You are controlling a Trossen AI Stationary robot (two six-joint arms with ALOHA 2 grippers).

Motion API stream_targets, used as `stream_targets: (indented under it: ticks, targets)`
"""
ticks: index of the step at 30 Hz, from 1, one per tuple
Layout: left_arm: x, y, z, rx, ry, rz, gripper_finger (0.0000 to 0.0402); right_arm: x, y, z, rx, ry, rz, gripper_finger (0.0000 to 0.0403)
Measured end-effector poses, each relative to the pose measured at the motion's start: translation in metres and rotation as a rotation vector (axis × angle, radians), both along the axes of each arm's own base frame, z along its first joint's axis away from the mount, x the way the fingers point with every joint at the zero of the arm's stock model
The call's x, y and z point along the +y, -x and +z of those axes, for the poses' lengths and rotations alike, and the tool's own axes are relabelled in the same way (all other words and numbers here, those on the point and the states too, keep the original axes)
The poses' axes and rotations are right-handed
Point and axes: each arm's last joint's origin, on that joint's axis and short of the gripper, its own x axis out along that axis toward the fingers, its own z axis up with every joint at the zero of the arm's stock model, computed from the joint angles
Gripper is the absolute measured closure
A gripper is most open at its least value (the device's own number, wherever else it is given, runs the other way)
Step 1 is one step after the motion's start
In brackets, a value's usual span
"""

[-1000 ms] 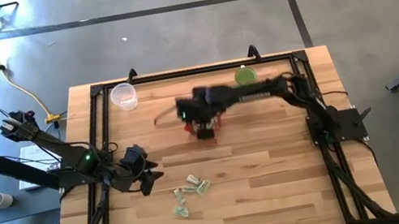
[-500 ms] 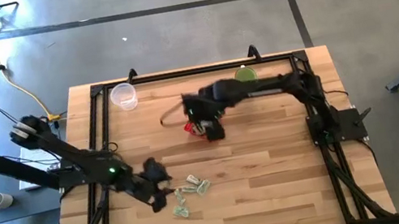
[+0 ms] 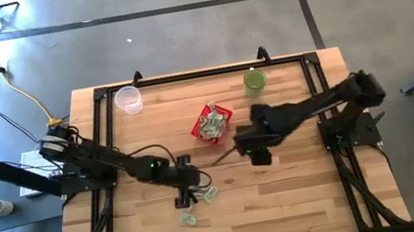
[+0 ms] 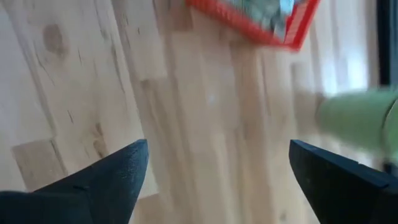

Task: Pick and place Stevia / Truvia into bins
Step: Put the truvia packet into the red basket, then put the stevia packet into the red basket

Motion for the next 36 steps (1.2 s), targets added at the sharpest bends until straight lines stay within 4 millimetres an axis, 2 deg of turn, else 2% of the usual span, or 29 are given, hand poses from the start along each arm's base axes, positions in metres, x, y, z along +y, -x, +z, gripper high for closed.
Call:
stream_targets:
  ticks: [2, 5, 9, 12, 14, 18, 20, 22, 24, 28, 31, 34, 36]
  targets:
    - [0.006, -0.004, -0.003, 0.012, 0.001, -0.042, 0.0159, 0.006, 0.011, -0.009, -0.019, -0.014, -0.053, 0.0025]
    - [0.012, -0.006, -0.012, 0.056, 0.003, -0.089, 0.0195, 0.013, 0.025, -0.021, -0.035, -0.018, -0.123, 0.0025]
    - [0.016, -0.007, -0.015, 0.075, -0.009, -0.093, 0.0278, 0.018, 0.037, -0.036, -0.024, -0.005, -0.172, 0.0025]
    - [0.024, -0.007, -0.008, 0.159, 0.007, -0.014, 0.0361, 0.020, 0.040, -0.042, -0.018, -0.001, -0.185, 0.0028]
    - [0.030, -0.007, 0.005, 0.228, 0.000, 0.017, 0.0381, 0.023, 0.042, -0.045, -0.027, 0.003, -0.191, 0.0033]
    - [0.045, -0.022, 0.055, 0.162, -0.026, 0.010, 0.0366, 0.031, 0.044, -0.048, -0.042, 0.001, -0.196, 0.0047]
    - [0.057, -0.028, 0.079, 0.119, -0.104, 0.023, 0.0378, 0.034, 0.046, -0.049, -0.047, -0.002, -0.208, 0.0055]
    - [0.075, -0.037, 0.100, 0.062, -0.205, 0.071, 0.0381, 0.038, 0.046, -0.049, -0.070, -0.004, -0.227, 0.0064]
    - [0.103, -0.043, 0.114, 0.014, -0.238, 0.115, 0.0380, 0.041, 0.046, -0.049, -0.097, -0.008, -0.245, 0.0070]
    - [0.158, -0.054, 0.099, -0.001, -0.121, 0.135, 0.0330, 0.049, 0.041, -0.048, -0.174, -0.051, -0.251, 0.0071]
    - [0.178, -0.055, 0.084, 0.042, -0.074, 0.223, 0.0276, 0.053, 0.036, -0.047, -0.215, -0.106, -0.238, 0.0068]
    - [0.182, -0.049, 0.082, 0.094, -0.028, 0.290, 0.0221, 0.058, 0.032, -0.047, -0.229, -0.123, -0.171, 0.0068]
    - [0.171, -0.042, 0.087, 0.138, 0.022, 0.299, 0.0188, 0.063, 0.027, -0.050, -0.236, -0.121, -0.076, 0.0068]
